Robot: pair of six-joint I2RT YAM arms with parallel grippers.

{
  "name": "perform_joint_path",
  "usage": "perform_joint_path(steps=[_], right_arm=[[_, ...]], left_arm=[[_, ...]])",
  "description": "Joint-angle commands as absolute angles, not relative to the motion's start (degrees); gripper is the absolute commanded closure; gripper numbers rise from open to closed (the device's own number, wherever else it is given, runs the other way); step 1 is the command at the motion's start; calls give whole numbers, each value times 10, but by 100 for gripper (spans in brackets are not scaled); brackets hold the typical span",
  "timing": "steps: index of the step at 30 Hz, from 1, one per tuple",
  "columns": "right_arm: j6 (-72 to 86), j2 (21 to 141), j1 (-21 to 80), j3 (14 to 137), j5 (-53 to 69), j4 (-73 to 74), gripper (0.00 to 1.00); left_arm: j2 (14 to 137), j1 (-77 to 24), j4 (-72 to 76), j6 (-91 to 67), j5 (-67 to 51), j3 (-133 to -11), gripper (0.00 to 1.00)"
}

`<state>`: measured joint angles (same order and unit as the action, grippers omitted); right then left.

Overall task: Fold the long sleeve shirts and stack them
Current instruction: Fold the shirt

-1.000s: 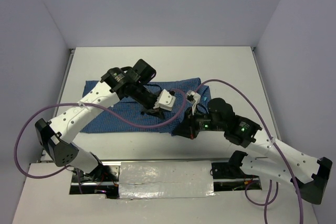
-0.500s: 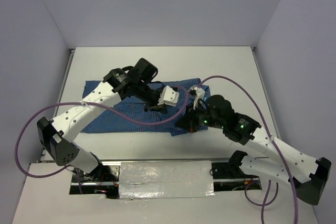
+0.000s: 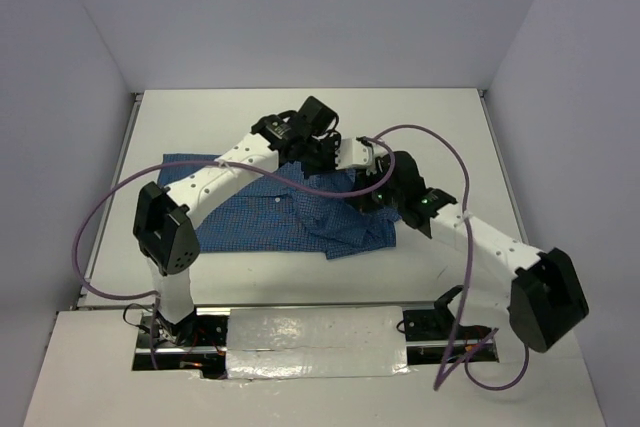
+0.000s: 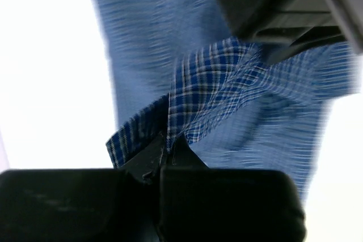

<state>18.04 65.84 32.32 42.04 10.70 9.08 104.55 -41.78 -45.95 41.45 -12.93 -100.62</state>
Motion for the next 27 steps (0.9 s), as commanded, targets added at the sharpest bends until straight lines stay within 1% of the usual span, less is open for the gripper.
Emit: perform_joint_path(steps=[1,2,4,6,8,9,12,16,21,27], right_arm=[[156,705,291,449,97,58,81],[160,721,274,451,101,41,81],[173,735,260,452,104,23,79],[183,755,242,452,119,2,73],[199,779,225,458,131,-26,72],[204,787,221,461,142,-32,68],[227,815,208,470,154,-45,68],[246,831,197,482,137,-33,68],[262,809,180,467,145,-31,68],[288,771,163,438,151,-25,69]], left_arm=[[1065,-403,-430,458,15,-1044,100],[1070,-403,-417,465,42,-1046,100],[1075,-403,-408,468,60,-1049,100],[1085,-406,-406,467,82,-1063,100],[1101,-406,-406,454,100,-1079,100],[1105,-407,-406,450,116,-1084,100],[1122,-408,-404,436,127,-1094,100],[1137,-410,-378,426,148,-1093,95],[1143,-411,-378,415,131,-1081,90],[1150,-411,-338,383,135,-1070,88]])
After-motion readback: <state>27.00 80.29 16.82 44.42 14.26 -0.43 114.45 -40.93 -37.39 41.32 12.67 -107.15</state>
